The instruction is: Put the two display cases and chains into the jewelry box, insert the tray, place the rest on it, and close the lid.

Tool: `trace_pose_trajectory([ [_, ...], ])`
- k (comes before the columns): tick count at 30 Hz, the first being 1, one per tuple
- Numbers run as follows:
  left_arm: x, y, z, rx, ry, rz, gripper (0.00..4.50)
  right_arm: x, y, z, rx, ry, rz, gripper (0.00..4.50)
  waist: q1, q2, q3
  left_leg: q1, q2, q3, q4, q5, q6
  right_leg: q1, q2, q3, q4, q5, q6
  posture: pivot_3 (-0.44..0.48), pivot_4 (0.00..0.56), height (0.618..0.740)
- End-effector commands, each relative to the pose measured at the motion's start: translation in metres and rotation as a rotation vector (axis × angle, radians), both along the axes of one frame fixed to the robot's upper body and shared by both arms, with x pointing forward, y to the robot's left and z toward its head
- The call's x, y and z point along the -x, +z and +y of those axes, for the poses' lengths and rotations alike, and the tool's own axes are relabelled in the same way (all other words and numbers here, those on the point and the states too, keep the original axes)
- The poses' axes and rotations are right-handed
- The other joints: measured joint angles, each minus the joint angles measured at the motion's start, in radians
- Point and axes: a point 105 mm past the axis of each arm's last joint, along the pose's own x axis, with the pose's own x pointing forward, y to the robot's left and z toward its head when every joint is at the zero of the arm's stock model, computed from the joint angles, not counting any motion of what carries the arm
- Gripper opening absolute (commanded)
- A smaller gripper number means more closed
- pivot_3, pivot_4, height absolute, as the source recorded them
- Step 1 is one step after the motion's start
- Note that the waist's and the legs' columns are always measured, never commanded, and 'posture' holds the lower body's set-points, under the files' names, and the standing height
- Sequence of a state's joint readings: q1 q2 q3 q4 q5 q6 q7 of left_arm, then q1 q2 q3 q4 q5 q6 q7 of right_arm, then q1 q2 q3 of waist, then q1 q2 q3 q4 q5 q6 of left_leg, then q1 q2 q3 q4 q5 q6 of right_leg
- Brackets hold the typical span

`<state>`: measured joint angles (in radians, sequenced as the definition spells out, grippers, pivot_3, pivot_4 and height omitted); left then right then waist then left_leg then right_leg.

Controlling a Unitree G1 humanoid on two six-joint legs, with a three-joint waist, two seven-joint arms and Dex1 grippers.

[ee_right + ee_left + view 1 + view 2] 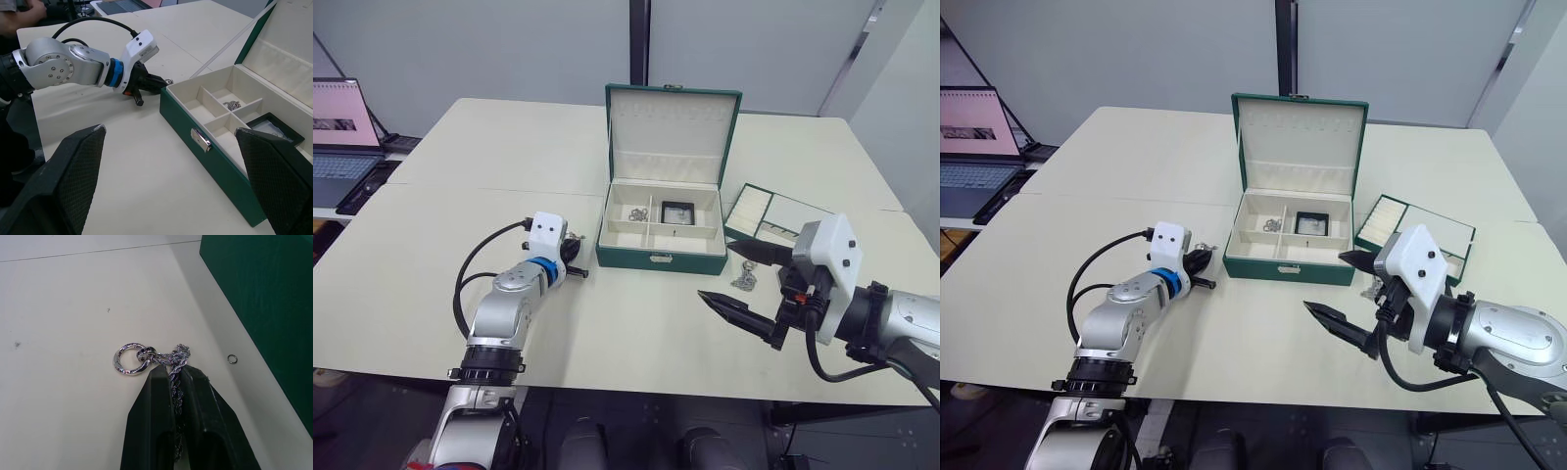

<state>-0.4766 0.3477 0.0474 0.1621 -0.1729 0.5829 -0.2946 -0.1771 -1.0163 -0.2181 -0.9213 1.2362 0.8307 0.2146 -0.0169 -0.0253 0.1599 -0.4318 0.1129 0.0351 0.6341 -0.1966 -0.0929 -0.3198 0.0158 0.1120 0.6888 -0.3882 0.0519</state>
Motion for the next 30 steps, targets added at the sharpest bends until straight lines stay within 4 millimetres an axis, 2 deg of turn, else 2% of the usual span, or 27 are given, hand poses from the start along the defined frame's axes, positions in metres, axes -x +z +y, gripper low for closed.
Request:
trace_pose_trajectory([
  [1,0.003,-0.007,0.0,-0.022,0.002,0.024,0.01,0.001,0.009,-0.001,0.001,-0.007,-0.057,4.5,0.0,0.0,0.0,0.0,0.0,0.0,0.0,0.0,0.0,0.0,0.0,0.0,0.0,0.0,0.0,0.0,0.15,0.74],
  [8,0.0,-0.001,-0.001,-0.041,-0.015,-0.002,0.01,0.001,0.009,-0.002,0.002,-0.01,-0.059,4.5,0.0,0.0,0.0,0.0,0.0,0.0,0.0,0.0,0.0,0.0,0.0,0.0,-0.001,0.0,0.0,0.0,0.15,0.74],
  [14,0.0,0.034,0.005,-0.071,-0.01,-0.106,0.01,0.0,0.008,-0.003,0.006,-0.012,-0.057,4.5,0.0,0.0,0.0,0.0,0.0,-0.001,0.0,0.0,0.0,0.0,0.0,-0.001,-0.001,0.0,0.0,0.0,0.15,0.74],
  [21,0.011,0.07,0.014,-0.118,0.006,-0.186,0.01,0.001,0.008,-0.004,0.01,-0.007,-0.052,4.5,0.001,0.0,0.0,-0.001,0.0,-0.001,-0.004,0.0,0.0,0.001,0.0,-0.001,-0.005,0.0,0.0,0.0,0.15,0.74],
  [30,0.013,0.082,0.012,-0.132,0.012,-0.204,0.01,-0.002,0.008,-0.003,0.012,0.012,-0.055,4.5,0.003,0.0,0.001,-0.001,0.0,-0.001,-0.004,0.0,0.0,0.001,0.0,-0.002,-0.007,0.0,0.0,0.0,0.15,0.74],
])
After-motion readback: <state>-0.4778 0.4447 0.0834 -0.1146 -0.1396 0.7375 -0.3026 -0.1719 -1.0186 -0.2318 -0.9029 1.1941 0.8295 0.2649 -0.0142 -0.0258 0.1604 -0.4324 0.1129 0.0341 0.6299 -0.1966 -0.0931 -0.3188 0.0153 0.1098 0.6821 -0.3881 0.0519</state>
